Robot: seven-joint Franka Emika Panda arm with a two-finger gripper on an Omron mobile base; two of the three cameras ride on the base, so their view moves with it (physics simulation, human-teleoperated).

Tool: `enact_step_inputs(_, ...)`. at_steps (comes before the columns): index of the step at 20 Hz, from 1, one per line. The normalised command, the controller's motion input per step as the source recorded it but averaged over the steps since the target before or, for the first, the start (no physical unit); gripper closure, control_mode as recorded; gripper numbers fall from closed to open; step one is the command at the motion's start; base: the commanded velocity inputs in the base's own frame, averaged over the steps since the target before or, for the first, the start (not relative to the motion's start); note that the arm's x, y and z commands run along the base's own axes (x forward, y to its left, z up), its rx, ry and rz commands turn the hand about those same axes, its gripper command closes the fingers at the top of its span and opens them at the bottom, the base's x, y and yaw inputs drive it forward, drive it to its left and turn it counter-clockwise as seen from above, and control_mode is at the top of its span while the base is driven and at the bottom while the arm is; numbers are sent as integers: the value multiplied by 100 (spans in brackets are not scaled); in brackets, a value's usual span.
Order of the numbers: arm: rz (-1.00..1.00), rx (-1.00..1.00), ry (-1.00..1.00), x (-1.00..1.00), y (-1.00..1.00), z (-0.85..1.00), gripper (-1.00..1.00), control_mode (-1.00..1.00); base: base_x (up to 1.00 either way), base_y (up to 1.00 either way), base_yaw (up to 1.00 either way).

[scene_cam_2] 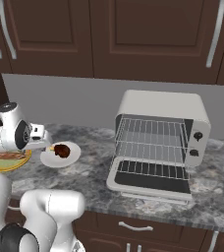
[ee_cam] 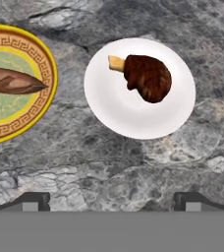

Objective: Open the toaster oven door. Place the baguette on the bottom rack in the toaster oven and place the steak on the top rack.

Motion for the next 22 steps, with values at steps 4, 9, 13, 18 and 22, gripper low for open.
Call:
enact_step_inputs(4,0,-3,0,0,19,0,-100,-100,0,0,0)
enact_step_inputs(9,-6,-8,10,7,21,0,-100,-100,0,0,0)
enact_step_inputs(13,-3,-2,13,11,7,0,-100,-100,0,0,0)
enact_step_inputs(18,9,-2,11,19,17,0,-100,-100,0,0,0)
enact_step_inputs(22,30,-4,13,20,25,1,-100,-100,0,0,0)
